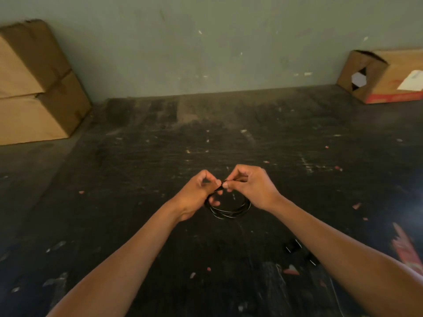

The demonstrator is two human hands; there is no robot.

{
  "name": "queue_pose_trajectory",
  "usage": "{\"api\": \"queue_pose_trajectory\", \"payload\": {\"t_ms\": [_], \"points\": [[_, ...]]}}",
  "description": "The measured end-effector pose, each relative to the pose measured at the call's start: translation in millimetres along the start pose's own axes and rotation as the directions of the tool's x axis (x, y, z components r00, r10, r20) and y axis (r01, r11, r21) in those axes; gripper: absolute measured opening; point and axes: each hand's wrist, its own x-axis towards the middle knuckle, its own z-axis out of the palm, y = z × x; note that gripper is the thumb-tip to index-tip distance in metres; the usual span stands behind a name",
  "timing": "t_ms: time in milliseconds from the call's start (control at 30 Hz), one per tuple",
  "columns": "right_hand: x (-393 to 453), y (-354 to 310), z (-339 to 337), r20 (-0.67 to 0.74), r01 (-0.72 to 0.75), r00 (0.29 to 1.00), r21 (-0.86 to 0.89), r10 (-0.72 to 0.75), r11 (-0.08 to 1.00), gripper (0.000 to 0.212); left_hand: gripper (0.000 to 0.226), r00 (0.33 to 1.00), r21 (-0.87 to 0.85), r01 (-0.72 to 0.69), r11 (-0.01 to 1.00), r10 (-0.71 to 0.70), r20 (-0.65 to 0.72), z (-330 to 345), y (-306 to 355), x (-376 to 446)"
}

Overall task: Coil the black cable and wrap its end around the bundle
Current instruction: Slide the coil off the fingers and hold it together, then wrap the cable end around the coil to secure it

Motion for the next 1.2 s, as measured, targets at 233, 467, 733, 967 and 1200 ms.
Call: {"api": "queue_pose_trajectory", "payload": {"t_ms": [233, 467, 733, 967, 1200], "points": [[-50.8, 45.2, -19.1, -0.032, -0.149, 0.988, -0.051, 0.148, 0.987, 0.004, 0.006, 0.985, 0.008, 0.151, 0.989, -0.151, 0.078, 43.4, -53.6, 11.4], [-102.0, 101.4, -51.9, -0.135, -0.544, 0.822, -0.474, 0.554, 0.692, 0.012, 0.011, 0.985, 0.093, 0.172, 0.981, -0.174, 0.007, 61.3, -84.5, 13.1], [-120.0, 111.3, -34.3, -0.078, -0.448, 0.805, -0.729, 0.588, 0.517, 0.035, 0.007, 0.984, 0.046, 0.179, 0.983, -0.178, -0.031, 59.8, -87.7, 7.0], [-113.8, 105.4, -20.0, -0.119, -0.46, 0.859, -0.603, 0.497, 0.652, 0.035, 0.001, 0.973, 0.003, 0.186, 0.982, -0.184, -0.138, 50.1, -87.5, 2.5], [-79.2, 76.6, -13.0, -0.229, -0.293, 0.941, -0.185, 0.249, 0.938, 0.023, 0.004, 0.962, 0.11, 0.177, 0.978, -0.148, -0.228, 47.3, -78.6, -3.8]]}}
